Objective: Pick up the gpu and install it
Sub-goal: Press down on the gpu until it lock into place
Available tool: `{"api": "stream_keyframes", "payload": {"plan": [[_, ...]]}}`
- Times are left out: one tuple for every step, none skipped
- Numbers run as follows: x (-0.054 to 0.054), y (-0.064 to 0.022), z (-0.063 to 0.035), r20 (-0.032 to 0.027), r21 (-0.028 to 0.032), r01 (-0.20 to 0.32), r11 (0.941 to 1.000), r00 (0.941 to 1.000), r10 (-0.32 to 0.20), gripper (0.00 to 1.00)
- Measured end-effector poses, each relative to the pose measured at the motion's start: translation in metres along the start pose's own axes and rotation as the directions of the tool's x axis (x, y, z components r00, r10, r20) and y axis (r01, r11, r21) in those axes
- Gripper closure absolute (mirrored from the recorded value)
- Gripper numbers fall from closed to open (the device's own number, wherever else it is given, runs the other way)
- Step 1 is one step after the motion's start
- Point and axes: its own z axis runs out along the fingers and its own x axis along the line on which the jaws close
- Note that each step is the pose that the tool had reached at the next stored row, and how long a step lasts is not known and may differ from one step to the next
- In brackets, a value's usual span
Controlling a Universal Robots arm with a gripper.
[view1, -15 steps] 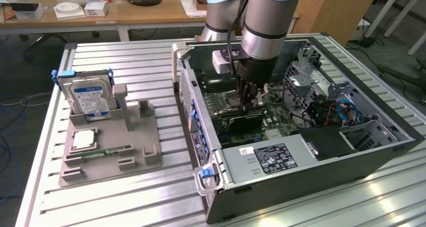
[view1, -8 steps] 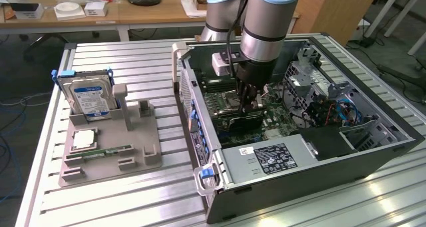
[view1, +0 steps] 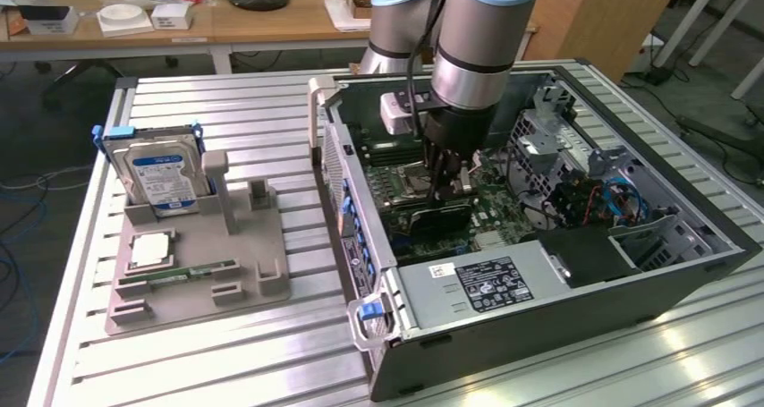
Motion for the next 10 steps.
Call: {"api": "stream_keyframes", "payload": {"plan": [[0.0000, -0.0001, -0.0009, 0.0003, 0.0001, 0.000, 1.0000, 1.0000, 0.000, 0.90], [0.0000, -0.0001, -0.0017, 0.0000, 0.0000, 0.000, 1.0000, 1.0000, 0.000, 0.90], [0.0000, -0.0001, -0.0022, -0.0001, 0.0000, 0.000, 1.0000, 1.0000, 0.000, 0.90], [0.0000, -0.0001, -0.0022, 0.0003, 0.0001, 0.000, 1.0000, 1.0000, 0.000, 0.90], [0.0000, -0.0001, -0.0023, 0.0003, 0.0001, 0.000, 1.0000, 1.0000, 0.000, 0.90], [0.0000, -0.0001, -0.0025, 0.0001, 0.0000, 0.000, 1.0000, 1.0000, 0.000, 0.90], [0.0000, -0.0001, -0.0026, -0.0001, -0.0001, 0.000, 1.0000, 1.0000, 0.000, 0.90], [0.0000, -0.0001, -0.0026, 0.0000, 0.0000, 0.000, 1.0000, 1.0000, 0.000, 0.90], [0.0000, -0.0001, -0.0026, -0.0001, 0.0000, 0.000, 1.0000, 1.0000, 0.000, 0.90], [0.0000, -0.0001, -0.0026, -0.0001, 0.0000, 0.000, 1.0000, 1.0000, 0.000, 0.90]]}}
